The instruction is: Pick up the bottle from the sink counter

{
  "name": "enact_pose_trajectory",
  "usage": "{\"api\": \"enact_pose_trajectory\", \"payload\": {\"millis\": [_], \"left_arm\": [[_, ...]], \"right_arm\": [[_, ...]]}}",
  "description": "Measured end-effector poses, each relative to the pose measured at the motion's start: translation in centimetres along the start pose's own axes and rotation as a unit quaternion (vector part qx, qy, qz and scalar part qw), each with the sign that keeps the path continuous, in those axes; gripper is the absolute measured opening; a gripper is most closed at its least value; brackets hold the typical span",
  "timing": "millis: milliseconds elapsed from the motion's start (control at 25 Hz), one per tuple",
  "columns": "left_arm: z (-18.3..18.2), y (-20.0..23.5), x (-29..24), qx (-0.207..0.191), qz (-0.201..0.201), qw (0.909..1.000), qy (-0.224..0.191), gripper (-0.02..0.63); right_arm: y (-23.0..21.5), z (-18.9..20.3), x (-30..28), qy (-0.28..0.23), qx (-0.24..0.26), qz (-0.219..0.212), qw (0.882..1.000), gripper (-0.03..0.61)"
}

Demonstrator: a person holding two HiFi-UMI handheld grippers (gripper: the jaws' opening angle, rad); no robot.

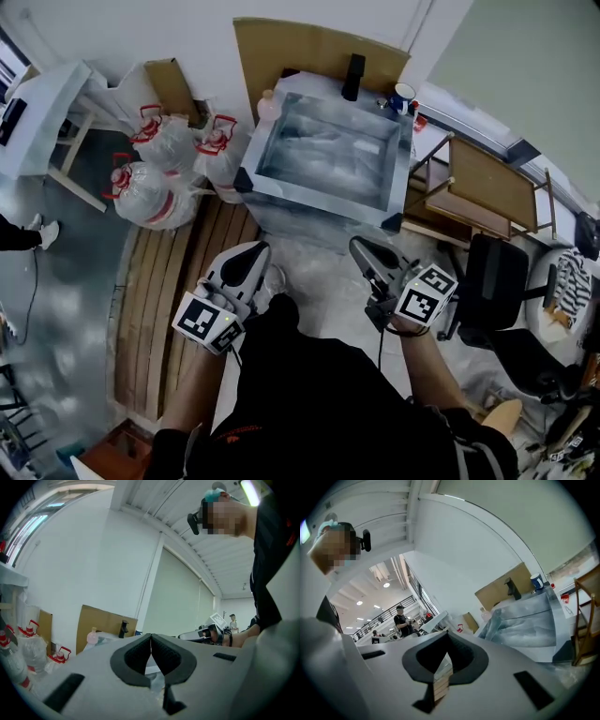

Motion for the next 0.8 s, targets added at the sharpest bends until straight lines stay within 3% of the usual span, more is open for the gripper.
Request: {"api": "enact_pose_trajectory", "payload": {"millis": [280, 440, 560, 800], "left_arm": [[-2.2, 7.5, -3.0, 0.003, 0.017, 0.9996, 0.022, 0.018], [-4.4, 11.3, -4.6, 0.016, 0.037, 0.9992, -0.004, 0.018], [-4.5, 14.3, -5.7, 0.013, 0.041, 0.9988, 0.024, 0.018], [-5.6, 18.3, -7.4, 0.0, 0.047, 0.9982, 0.036, 0.018]], "right_arm": [[-3.2, -3.8, -6.2, 0.017, -0.021, 0.018, 0.999, 0.003], [-4.9, -6.0, -9.4, 0.018, -0.031, 0.028, 0.999, 0.003], [-5.7, -7.5, -11.7, 0.019, -0.034, 0.035, 0.999, 0.003], [-6.8, -9.8, -14.2, 0.016, -0.042, 0.048, 0.998, 0.003]]}}
Point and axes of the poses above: the fingertips, and each gripper's own axes: x backward along the fingers, y to its left, z out of its underside, the point moved 3 cm from there along x, backward along the fingers, and after that the axes turned 15 degrees about y, right-handed, at the moved point
